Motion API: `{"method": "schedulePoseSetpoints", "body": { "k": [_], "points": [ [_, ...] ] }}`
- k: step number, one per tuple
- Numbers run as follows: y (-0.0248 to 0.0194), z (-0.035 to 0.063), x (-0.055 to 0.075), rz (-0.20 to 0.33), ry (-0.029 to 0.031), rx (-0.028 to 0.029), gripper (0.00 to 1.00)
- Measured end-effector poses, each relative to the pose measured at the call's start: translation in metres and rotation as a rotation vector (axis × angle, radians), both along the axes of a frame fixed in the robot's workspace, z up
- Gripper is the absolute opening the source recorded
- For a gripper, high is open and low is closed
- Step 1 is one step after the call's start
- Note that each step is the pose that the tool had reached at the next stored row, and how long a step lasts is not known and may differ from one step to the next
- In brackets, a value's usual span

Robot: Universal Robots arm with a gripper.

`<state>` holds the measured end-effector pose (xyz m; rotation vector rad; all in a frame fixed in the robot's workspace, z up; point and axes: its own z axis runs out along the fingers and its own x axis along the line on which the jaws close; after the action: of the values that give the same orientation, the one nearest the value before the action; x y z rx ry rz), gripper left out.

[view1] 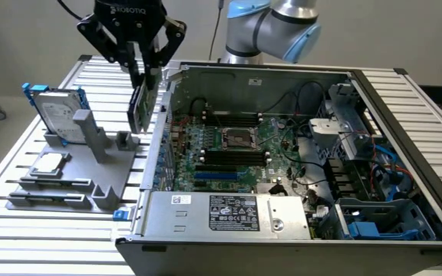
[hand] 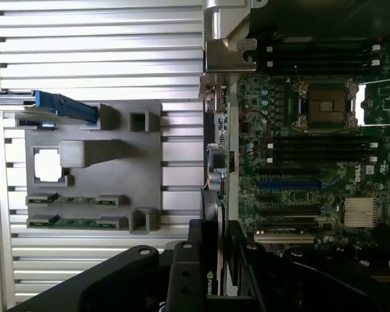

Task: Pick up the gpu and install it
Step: 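Pick up the gpu and move the gpu toward the slot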

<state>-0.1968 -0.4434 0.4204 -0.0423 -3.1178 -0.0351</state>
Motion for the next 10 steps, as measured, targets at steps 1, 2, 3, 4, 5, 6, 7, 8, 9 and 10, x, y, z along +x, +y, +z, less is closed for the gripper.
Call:
{"method": "schedulePoseSetpoints", "body": {
  "k": [1,2,3,4,5,6,7,8,9,10],
  "points": [
    [0.0,0.0,0.005,0.0,0.0,0.0,0.27],
    [0.0,0.0,0.009,0.0,0.0,0.0,0.27],
    [0.0,0.0,0.014,0.0,0.0,0.0001,0.27],
    [0.0001,0.0,0.018,0.0,0.0,0.0001,0.27],
    [0.0001,0.0,0.023,0.0,0.0,0.0001,0.27],
    [0.0001,0.0,0.027,0.0,0.0,0.0001,0.27],
    [0.0002,-0.0002,0.032,0.0,-0.0001,0.0001,0.27],
    [0.0004,-0.0006,0.037,0.0,0.0,0.0001,0.27],
    [0.0006,-0.0013,0.041,0.0,0.0,0.0001,0.27],
    [0.0012,-0.0028,0.046,0.0,-0.0001,-0.0001,0.27]
  ]
}}
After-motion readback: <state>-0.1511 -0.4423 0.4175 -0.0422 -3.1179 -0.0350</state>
